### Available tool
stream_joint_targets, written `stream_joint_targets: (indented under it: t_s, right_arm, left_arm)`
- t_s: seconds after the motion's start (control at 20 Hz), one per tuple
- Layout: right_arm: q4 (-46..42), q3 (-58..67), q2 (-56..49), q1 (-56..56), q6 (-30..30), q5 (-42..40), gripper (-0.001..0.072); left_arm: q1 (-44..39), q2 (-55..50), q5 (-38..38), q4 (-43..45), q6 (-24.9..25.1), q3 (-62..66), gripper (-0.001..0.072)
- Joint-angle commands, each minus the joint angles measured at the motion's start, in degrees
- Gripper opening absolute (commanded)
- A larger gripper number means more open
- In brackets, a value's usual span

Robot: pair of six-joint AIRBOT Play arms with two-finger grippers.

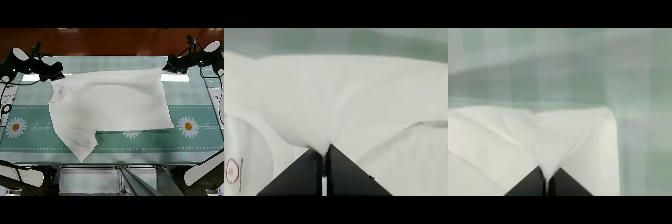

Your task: Fold the shirts.

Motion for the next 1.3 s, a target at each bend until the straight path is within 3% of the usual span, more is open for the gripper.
stream_joint_targets:
  t_s: [0.0, 0.35, 0.8, 0.85, 0.9, 0.95, 1.1, 1.25]
  right_arm:
    - [-4.92, -0.02, -0.07, -0.57, -0.68, 13.16, 0.0023]
    - [-9.84, -0.02, -0.48, -0.02, 0.48, 15.30, 0.0023]
    - [-9.14, -0.02, -4.76, 1.84, 0.81, 13.27, 0.0025]
    - [-8.70, -0.02, -4.76, 1.81, 1.68, 12.63, 0.0085]
    - [-8.70, -0.02, -4.68, 1.77, 2.86, 12.55, 0.0305]
    - [-8.74, 0.04, -4.44, 1.53, 3.04, 13.38, 0.0409]
    - [-10.64, 0.04, -0.57, -1.18, 4.68, 16.70, 0.0410]
    - [-13.16, -3.67, 7.67, -6.12, 5.97, 18.93, 0.0410]
  left_arm:
    - [1.09, 4.70, -1.77, 0.00, 2.62, -8.72, 0.0028]
    - [2.91, 5.49, -7.98, -0.20, 4.61, -10.54, 0.0028]
    - [2.89, 4.81, -8.11, -0.22, 4.55, -10.58, 0.0033]
    - [2.89, 4.74, -8.76, -0.20, 4.57, -10.58, 0.0137]
    - [2.89, 4.70, -9.60, -0.13, 4.68, -10.56, 0.0428]
    - [3.08, 4.76, -10.75, 0.61, 5.44, -10.40, 0.0506]
    - [6.40, 7.32, -13.38, 2.14, 3.85, -9.88, 0.0504]
    - [11.41, 16.52, -12.98, 2.19, 3.91, -14.69, 0.0504]
